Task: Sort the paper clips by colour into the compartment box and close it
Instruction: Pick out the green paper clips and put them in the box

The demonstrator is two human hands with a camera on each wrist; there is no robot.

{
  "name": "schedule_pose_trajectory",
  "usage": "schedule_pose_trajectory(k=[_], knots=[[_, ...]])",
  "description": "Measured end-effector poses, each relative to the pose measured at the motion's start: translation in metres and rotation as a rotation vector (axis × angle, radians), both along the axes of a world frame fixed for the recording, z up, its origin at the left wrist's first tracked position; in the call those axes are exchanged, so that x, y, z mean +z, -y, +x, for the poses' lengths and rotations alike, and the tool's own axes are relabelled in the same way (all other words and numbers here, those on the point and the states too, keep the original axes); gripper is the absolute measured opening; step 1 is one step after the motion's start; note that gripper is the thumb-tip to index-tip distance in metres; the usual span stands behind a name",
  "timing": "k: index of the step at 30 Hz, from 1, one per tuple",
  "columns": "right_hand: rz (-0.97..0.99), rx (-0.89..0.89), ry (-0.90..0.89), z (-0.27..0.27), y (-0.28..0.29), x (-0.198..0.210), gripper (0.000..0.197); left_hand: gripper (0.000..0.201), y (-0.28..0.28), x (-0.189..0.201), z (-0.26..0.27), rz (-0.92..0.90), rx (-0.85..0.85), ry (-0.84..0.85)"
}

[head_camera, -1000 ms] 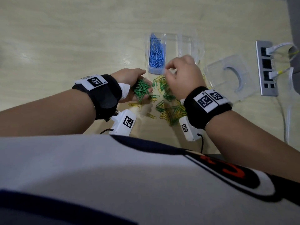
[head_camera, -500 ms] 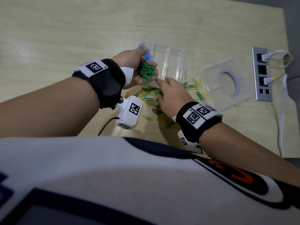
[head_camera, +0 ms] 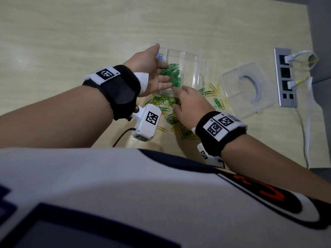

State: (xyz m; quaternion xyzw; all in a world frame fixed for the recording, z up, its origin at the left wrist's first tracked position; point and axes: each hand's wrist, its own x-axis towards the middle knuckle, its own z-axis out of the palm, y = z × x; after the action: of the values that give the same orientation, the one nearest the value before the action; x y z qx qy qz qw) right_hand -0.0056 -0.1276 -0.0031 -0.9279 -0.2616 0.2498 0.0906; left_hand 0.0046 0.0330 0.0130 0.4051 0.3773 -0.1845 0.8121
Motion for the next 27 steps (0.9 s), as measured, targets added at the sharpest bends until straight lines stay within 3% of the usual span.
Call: schedule_pose_trajectory(k=[5,12,17,22,27], knots=[[-0.008,0.000,-0.003,0.001,0.000,-0.001,0.057,0.068,0.002,0.007,-0.005,0.044,-0.100,0.065],[0.002,0.011,0.011,0.007,0.001,-0.004,0.058,0.036,-0.009,0.004,-0.013,0.243,-0.219,0.042],[0.139,0.001,0.091,0.013,0.011,-0.005,0.049,0.042,-0.012,-0.006,-0.029,0.299,-0.443,-0.029],[0.271,-0.082,0.323,0.004,0.021,-0.006,0.024,0.038,-0.011,-0.007,-0.033,0.337,-0.345,0.021],[0.100,0.052,0.217,0.007,0.017,-0.012,0.021,0.027,-0.014,-0.009,-0.039,0.350,-0.313,0.009]])
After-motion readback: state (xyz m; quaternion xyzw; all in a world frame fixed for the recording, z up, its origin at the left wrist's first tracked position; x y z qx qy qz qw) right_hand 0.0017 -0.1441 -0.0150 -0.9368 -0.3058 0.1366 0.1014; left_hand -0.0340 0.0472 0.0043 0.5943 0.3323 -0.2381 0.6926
